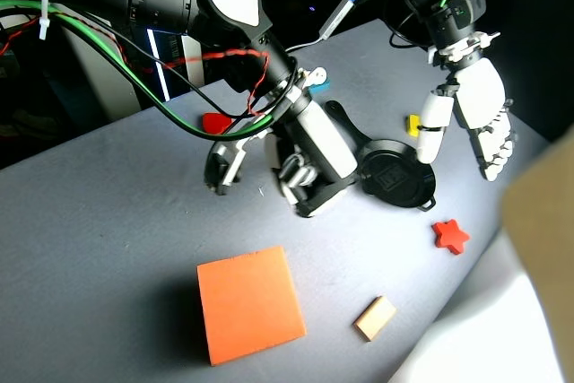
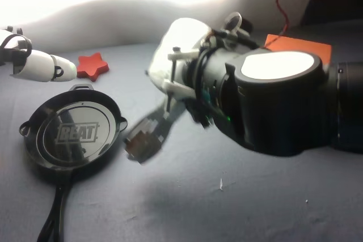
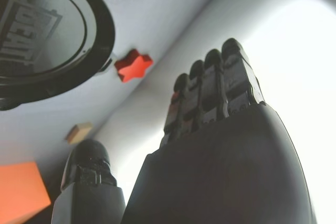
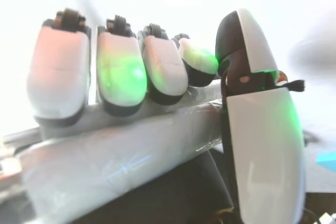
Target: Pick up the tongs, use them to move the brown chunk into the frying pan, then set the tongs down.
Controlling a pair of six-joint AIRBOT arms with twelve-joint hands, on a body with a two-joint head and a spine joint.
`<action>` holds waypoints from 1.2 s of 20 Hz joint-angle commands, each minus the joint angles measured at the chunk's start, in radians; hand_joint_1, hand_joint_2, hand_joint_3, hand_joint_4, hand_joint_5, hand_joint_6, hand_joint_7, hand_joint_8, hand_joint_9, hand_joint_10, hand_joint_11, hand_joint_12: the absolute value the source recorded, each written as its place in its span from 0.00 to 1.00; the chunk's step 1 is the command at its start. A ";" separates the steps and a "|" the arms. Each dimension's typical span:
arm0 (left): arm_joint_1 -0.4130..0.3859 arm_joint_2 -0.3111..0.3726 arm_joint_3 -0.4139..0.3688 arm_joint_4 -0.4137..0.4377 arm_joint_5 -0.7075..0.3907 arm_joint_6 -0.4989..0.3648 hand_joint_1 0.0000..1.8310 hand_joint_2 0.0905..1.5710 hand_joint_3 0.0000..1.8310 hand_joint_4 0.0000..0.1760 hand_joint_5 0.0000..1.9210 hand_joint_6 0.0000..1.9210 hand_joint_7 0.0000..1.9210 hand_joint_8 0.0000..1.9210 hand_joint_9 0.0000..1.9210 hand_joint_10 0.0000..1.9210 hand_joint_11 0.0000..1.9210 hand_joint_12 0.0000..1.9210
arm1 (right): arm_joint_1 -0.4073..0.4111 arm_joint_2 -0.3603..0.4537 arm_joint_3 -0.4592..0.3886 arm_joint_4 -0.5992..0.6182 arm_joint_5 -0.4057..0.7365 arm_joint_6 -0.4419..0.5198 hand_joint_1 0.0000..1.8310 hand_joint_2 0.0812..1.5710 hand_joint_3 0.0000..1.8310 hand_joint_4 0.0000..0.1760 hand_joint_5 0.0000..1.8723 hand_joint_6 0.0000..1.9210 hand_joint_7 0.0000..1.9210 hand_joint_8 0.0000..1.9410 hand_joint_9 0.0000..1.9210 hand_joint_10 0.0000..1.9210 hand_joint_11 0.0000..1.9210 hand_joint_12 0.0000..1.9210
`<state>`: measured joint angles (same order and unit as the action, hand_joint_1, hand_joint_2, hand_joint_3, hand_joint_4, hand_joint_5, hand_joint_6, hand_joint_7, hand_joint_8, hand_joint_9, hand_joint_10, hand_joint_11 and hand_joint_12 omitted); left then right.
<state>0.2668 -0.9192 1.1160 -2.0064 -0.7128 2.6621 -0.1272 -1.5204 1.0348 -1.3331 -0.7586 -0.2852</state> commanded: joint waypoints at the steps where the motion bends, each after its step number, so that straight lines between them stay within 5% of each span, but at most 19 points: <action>1: -0.001 0.006 0.013 0.052 0.002 0.001 0.00 0.70 0.00 0.00 0.00 0.00 0.02 0.00 0.01 0.00 0.00 0.00 | 0.019 0.001 0.009 -0.146 0.068 0.048 0.60 0.84 0.00 1.00 0.71 1.00 0.76 1.00 0.80 1.00 0.88 1.00; 4: 0.016 0.006 0.055 0.051 0.021 0.002 0.00 0.70 0.00 0.00 0.00 0.00 0.02 0.00 0.01 0.00 0.00 0.00 | 0.042 -0.066 0.115 -0.200 0.131 0.167 0.59 0.85 0.00 1.00 0.72 1.00 0.76 1.00 0.80 1.00 0.88 1.00; 14: 0.050 0.006 0.121 0.052 0.056 0.011 0.00 0.70 0.00 0.00 0.00 0.00 0.02 0.00 0.02 0.00 0.00 0.00 | 0.008 -0.247 0.391 -0.222 0.255 0.226 0.53 0.89 0.01 1.00 0.73 1.00 0.77 1.00 0.81 1.00 0.88 1.00; 18: 0.070 0.005 0.145 0.052 0.073 0.013 0.00 0.70 0.00 0.00 0.00 0.00 0.02 0.00 0.01 0.00 0.00 0.00 | -0.022 -0.294 0.456 -0.437 0.273 0.351 0.55 0.88 0.00 1.00 0.73 1.00 0.77 1.00 0.81 1.00 0.88 1.00; 24: 0.071 0.004 0.152 0.052 0.081 0.015 0.00 0.70 0.00 0.00 0.00 0.00 0.01 0.00 0.01 0.00 0.00 0.00 | -0.048 -0.360 0.550 -0.438 0.270 0.367 0.56 0.87 0.00 1.00 0.70 1.00 0.75 1.00 0.79 1.00 0.86 1.00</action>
<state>0.3416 -0.9199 1.2629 -2.0045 -0.6189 2.6736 -0.1909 -1.8843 1.5841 -1.7138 -0.4610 0.0933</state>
